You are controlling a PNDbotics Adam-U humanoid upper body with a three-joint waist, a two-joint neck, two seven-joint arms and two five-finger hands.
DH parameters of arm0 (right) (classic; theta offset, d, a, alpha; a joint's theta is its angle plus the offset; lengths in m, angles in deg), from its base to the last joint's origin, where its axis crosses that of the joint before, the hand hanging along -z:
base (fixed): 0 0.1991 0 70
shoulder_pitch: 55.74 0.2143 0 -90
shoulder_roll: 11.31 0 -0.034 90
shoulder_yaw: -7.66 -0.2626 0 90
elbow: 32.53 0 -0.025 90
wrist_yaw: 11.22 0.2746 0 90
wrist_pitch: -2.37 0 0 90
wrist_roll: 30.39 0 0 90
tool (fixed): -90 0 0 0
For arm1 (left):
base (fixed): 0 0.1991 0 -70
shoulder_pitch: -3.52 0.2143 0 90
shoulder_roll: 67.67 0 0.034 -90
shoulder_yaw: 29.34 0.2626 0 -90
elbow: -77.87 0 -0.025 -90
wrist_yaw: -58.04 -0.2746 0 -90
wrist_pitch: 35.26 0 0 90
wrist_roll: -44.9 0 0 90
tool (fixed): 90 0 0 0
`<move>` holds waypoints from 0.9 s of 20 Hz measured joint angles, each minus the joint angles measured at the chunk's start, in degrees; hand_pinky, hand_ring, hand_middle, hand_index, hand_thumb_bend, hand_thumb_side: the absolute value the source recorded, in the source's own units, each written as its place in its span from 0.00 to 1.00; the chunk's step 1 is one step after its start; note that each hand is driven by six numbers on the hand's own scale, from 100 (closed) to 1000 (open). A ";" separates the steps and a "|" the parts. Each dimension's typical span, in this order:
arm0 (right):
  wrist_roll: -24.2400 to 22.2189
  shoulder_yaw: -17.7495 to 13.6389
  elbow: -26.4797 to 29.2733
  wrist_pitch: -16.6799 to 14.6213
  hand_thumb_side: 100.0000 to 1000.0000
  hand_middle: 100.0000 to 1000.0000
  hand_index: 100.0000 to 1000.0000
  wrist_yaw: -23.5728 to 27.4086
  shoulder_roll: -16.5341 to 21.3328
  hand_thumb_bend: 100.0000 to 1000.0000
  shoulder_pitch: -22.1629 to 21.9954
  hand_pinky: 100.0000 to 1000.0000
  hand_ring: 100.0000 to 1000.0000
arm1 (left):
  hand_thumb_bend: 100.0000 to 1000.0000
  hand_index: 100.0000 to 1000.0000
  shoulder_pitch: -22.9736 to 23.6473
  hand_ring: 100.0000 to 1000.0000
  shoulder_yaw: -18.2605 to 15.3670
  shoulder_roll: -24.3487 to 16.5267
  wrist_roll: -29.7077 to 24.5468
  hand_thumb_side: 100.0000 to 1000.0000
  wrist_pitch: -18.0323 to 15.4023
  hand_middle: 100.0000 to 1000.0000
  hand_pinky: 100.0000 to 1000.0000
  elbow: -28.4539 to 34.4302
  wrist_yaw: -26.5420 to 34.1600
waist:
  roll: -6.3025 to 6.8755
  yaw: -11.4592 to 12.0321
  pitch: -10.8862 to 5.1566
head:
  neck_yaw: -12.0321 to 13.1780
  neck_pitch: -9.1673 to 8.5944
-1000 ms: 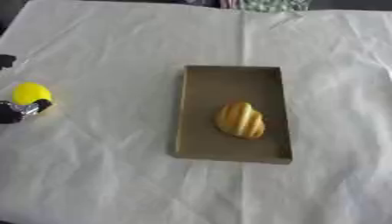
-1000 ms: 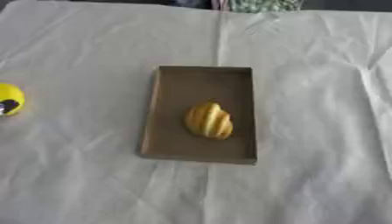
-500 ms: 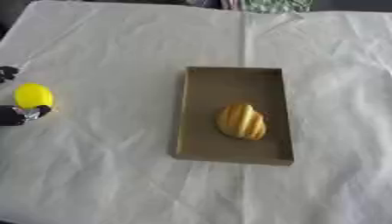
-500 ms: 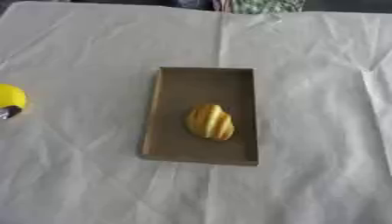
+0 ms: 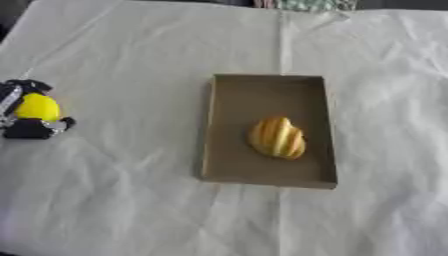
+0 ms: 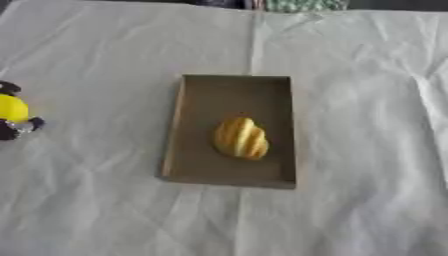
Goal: Pick up objects on the table and place them in the box.
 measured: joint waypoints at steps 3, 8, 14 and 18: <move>-0.14 0.01 0.00 0.16 0.51 0.66 0.84 0.01 -0.03 0.00 0.00 0.90 0.82 | 0.12 0.75 0.00 0.68 0.07 0.01 1.92 0.16 0.70 0.58 0.74 -0.16 -2.43 | -0.13 0.01 0.01 | 0.09 0.00; -0.34 0.01 0.00 0.36 0.51 0.66 0.84 0.01 -0.04 0.00 -0.06 0.91 0.82 | 0.02 0.75 0.61 0.67 -0.09 0.02 3.55 0.13 1.16 0.58 0.74 5.25 -4.39 | -0.28 0.24 0.02 | 0.10 0.00; -0.42 0.01 0.00 0.45 0.51 0.66 0.84 0.03 -0.07 0.00 -0.08 0.91 0.82 | 0.42 0.94 0.77 0.87 -0.39 -0.13 0.78 0.42 1.39 0.82 0.89 16.66 -5.40 | -0.20 0.41 0.02 | 0.24 0.00; -0.41 0.00 0.00 0.46 0.51 0.66 0.84 0.03 -0.07 0.00 -0.55 0.91 0.82 | 0.55 0.94 2.32 0.88 -0.82 -0.85 -5.22 0.36 1.53 0.83 0.90 18.76 -8.87 | 0.24 0.50 0.02 | 0.24 0.00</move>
